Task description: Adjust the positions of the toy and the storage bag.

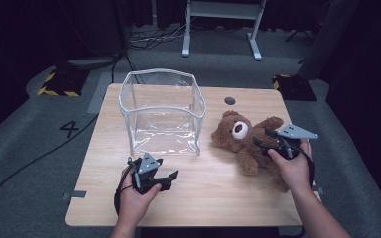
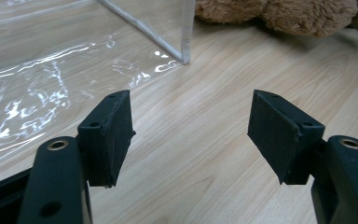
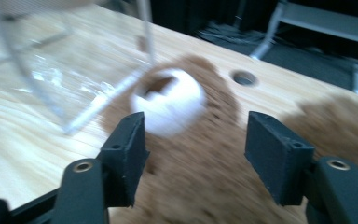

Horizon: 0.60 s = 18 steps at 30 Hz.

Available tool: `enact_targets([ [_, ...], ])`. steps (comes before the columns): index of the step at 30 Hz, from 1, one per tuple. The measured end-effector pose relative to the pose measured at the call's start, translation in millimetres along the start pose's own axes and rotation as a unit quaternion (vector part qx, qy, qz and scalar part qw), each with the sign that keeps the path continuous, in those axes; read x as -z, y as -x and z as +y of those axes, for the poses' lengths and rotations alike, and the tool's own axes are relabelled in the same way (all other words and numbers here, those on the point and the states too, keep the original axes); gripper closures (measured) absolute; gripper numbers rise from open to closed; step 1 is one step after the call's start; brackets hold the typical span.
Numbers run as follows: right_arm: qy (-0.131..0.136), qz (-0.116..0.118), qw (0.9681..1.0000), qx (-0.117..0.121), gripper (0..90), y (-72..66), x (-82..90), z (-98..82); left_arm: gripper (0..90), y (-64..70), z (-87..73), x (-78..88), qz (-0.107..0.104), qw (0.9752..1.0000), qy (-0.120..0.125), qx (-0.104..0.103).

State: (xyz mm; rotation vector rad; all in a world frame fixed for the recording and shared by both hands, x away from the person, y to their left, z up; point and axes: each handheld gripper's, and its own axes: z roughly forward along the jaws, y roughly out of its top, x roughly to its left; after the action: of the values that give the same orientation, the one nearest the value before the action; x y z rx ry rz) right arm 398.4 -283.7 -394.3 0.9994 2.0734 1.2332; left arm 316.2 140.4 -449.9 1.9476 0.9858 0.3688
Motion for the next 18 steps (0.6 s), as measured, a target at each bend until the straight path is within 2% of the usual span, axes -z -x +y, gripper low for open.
enact_targets([
  [4, 0.016, 0.049, 0.9985, 0.016, 45.1, -20.4, -6.1, 13.8, 31.2, -5.2, -3.9, 10.3, 0.015, 0.9998, 0.006, 0.013],
  [6, 0.019, 0.083, 0.9962, 0.019, 47.7, -30.6, -13.1, 19.3, 31.2, -8.0, -6.6, 15.5, 0.022, 0.9996, 0.008, 0.015],
  [8, 0.021, 0.106, 0.9937, 0.030, 52.4, -39.8, -22.3, 24.1, 31.2, -10.1, -9.3, 21.0, 0.029, 0.9994, 0.008, 0.019],
  [13, 0.004, 0.146, 0.9887, 0.034, 55.7, -60.5, -52.1, 30.8, 31.1, -13.4, -16.1, 32.9, 0.044, 0.9986, 0.010, 0.027],
  [18, -0.011, 0.173, 0.9844, 0.031, 54.0, -79.3, -79.4, 31.1, 30.8, -16.7, -22.4, 40.8, 0.057, 0.9977, 0.012, 0.035],
])
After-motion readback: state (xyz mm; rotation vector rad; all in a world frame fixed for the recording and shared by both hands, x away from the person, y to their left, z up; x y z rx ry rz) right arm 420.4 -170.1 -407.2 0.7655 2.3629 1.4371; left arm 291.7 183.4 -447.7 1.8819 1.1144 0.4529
